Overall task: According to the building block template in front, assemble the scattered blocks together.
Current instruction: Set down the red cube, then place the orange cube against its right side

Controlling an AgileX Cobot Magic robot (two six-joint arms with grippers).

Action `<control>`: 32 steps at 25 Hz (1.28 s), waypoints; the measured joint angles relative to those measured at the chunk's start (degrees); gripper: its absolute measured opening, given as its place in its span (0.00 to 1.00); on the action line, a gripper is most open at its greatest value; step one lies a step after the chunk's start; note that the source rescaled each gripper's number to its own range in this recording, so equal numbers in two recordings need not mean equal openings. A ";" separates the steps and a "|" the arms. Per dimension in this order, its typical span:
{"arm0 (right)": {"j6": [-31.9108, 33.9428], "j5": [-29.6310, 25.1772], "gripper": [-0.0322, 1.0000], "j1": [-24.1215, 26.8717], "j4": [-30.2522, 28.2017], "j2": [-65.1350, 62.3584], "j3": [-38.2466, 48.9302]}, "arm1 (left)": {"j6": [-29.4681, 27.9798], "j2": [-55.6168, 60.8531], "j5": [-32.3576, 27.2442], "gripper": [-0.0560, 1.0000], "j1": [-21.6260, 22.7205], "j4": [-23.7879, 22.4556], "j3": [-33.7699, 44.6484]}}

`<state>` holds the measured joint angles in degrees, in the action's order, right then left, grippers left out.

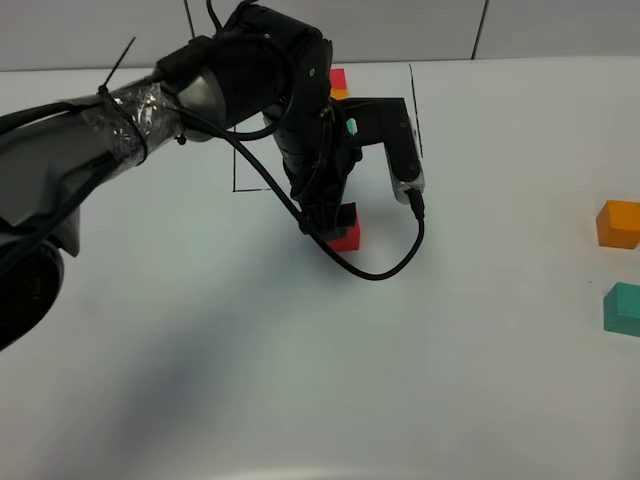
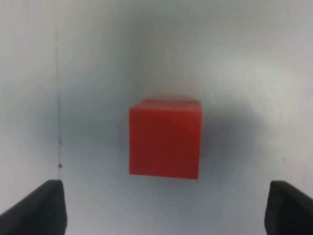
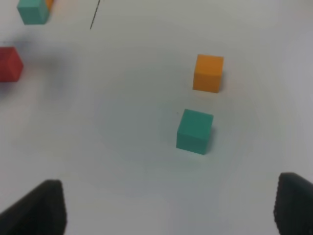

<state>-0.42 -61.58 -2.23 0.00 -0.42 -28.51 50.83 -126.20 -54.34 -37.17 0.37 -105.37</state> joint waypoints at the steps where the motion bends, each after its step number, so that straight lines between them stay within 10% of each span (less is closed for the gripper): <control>1: 0.00 0.00 0.73 0.00 0.00 0.00 0.00 | -0.34 0.59 -0.61 0.78 0.00 0.00 0.00; 14: 0.00 0.00 0.73 0.00 0.00 0.00 0.00 | -15.41 5.63 -3.57 0.78 1.72 -0.37 0.00; 26: 0.00 0.00 0.73 0.00 0.00 0.00 0.00 | -30.94 9.19 -8.27 0.78 18.59 -0.99 1.38; 32: 0.00 0.00 0.73 0.00 0.00 0.00 0.00 | -33.45 18.37 -0.98 0.78 25.76 -0.92 13.28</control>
<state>-0.42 -61.58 -2.23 0.00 -0.42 -28.51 17.37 -107.83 -55.31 -11.41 -0.55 -92.09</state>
